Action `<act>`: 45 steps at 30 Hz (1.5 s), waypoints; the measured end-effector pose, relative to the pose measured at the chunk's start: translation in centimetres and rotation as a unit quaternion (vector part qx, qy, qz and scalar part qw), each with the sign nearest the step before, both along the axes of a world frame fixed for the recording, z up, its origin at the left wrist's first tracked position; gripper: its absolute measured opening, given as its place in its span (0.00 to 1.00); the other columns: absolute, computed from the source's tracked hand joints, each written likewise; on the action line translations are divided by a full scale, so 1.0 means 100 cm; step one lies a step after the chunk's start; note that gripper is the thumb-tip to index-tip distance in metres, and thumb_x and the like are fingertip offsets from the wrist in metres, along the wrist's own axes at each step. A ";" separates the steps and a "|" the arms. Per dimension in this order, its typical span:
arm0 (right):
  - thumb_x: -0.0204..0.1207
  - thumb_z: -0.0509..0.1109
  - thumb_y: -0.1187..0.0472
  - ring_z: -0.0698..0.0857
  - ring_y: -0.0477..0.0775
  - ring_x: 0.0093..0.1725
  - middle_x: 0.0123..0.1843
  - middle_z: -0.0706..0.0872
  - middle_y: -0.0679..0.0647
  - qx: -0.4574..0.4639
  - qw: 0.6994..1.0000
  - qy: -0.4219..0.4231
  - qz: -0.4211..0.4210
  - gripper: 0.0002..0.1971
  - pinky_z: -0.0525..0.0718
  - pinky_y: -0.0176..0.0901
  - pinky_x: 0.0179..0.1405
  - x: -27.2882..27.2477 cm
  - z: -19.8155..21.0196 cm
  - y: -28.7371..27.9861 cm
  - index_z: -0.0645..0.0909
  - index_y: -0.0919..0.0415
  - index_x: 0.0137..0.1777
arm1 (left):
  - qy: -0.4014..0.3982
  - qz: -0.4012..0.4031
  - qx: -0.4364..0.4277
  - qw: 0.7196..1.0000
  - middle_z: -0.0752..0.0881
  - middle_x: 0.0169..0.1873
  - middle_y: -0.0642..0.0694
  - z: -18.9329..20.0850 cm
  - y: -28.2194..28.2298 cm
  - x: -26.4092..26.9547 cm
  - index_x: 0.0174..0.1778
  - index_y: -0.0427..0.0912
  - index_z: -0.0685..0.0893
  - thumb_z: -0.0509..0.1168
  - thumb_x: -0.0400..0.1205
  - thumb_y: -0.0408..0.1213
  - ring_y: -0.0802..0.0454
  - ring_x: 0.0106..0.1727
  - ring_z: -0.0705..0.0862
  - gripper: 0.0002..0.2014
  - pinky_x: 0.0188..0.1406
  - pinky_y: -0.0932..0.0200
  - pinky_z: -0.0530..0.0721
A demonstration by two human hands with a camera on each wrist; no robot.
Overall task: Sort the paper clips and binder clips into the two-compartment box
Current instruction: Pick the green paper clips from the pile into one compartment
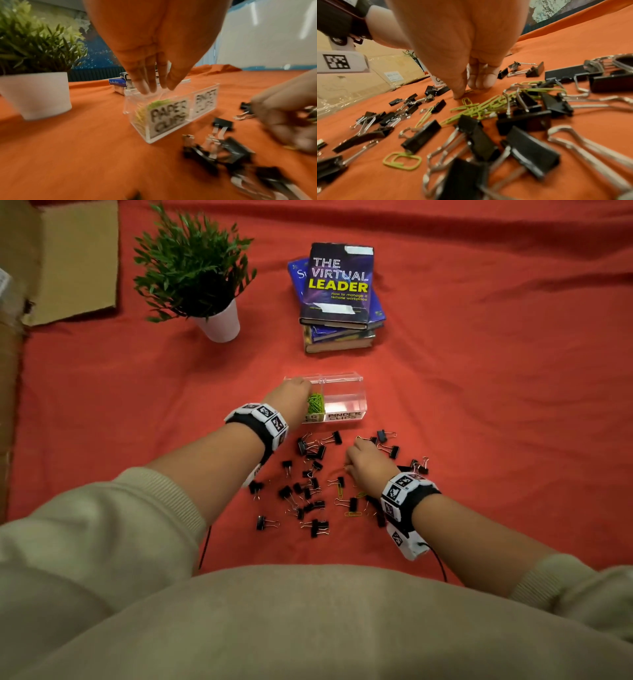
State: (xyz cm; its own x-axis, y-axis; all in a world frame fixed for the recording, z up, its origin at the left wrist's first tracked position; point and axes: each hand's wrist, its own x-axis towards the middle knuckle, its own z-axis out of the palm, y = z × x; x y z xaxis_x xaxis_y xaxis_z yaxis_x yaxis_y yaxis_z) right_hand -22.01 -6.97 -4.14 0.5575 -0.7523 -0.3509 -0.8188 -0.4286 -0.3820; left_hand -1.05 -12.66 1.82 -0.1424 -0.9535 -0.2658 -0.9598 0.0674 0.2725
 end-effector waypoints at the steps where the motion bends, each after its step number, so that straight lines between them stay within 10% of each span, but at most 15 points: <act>1: 0.81 0.64 0.62 0.76 0.60 0.54 0.53 0.76 0.61 -0.005 1.000 -0.001 0.000 0.07 0.80 0.52 0.52 -0.001 -0.001 0.001 0.77 0.69 0.49 | 0.014 0.006 -0.024 1.000 0.80 0.58 0.39 -0.001 0.008 -0.002 0.59 0.36 0.80 0.61 0.81 0.28 0.41 0.61 0.79 0.11 0.59 0.47 0.81; 6: 0.82 0.60 0.65 0.77 0.53 0.43 0.45 0.78 0.54 0.088 0.991 -0.047 -0.092 0.04 0.73 0.41 0.41 -0.007 0.012 -0.002 0.77 0.61 0.49 | 0.068 -0.054 0.003 0.996 0.79 0.53 0.46 -0.014 0.068 -0.032 0.52 0.43 0.81 0.63 0.80 0.35 0.47 0.58 0.78 0.06 0.56 0.55 0.80; 13: 0.80 0.54 0.68 0.77 0.53 0.32 0.41 0.85 0.57 0.264 0.922 -0.145 -0.242 0.15 0.77 0.46 0.33 -0.028 0.021 -0.010 0.81 0.56 0.42 | 0.018 -0.143 0.084 0.986 0.76 0.56 0.43 -0.040 0.109 -0.066 0.67 0.47 0.78 0.59 0.81 0.28 0.43 0.61 0.77 0.20 0.51 0.49 0.79; 17: 0.76 0.66 0.63 0.81 0.51 0.39 0.40 0.84 0.52 0.205 0.964 -0.075 -0.155 0.03 0.81 0.44 0.43 -0.028 0.023 -0.005 0.81 0.60 0.45 | -0.016 -0.096 0.069 0.993 0.76 0.56 0.41 -0.039 0.106 -0.058 0.65 0.42 0.78 0.57 0.81 0.26 0.40 0.59 0.78 0.18 0.49 0.49 0.78; 22: 0.66 0.75 0.62 0.76 0.54 0.54 0.54 0.77 0.56 0.110 0.994 0.000 0.027 0.18 0.75 0.43 0.56 -0.027 0.014 0.003 0.78 0.62 0.56 | -0.026 -0.056 0.036 0.997 0.75 0.54 0.40 -0.041 0.109 -0.048 0.61 0.41 0.78 0.58 0.80 0.30 0.40 0.59 0.76 0.14 0.48 0.48 0.78; 34: 0.71 0.66 0.67 0.80 0.62 0.59 0.57 0.81 0.61 0.069 0.993 0.020 0.090 0.13 0.78 0.50 0.59 -0.028 0.004 0.024 0.78 0.63 0.56 | -0.083 -0.116 0.030 0.989 0.75 0.56 0.39 -0.049 0.115 -0.065 0.55 0.36 0.77 0.57 0.80 0.27 0.41 0.59 0.74 0.09 0.55 0.48 0.75; 38: 0.71 0.66 0.65 0.80 0.62 0.58 0.57 0.82 0.61 0.042 0.994 0.032 0.098 0.14 0.77 0.50 0.58 -0.025 0.001 0.029 0.78 0.64 0.57 | 0.038 -0.035 0.059 0.997 0.80 0.53 0.37 -0.043 0.115 -0.065 0.54 0.35 0.76 0.57 0.82 0.33 0.39 0.55 0.79 0.08 0.53 0.50 0.76; 45: 0.74 0.69 0.67 0.78 0.42 0.27 0.36 0.85 0.50 0.227 0.942 -0.167 -0.181 0.07 0.75 0.26 0.25 -0.038 0.025 0.002 0.86 0.61 0.50 | 0.180 0.096 0.132 0.970 0.83 0.41 0.43 -0.031 0.119 -0.076 0.54 0.42 0.75 0.55 0.81 0.31 0.47 0.39 0.78 0.08 0.38 0.58 0.71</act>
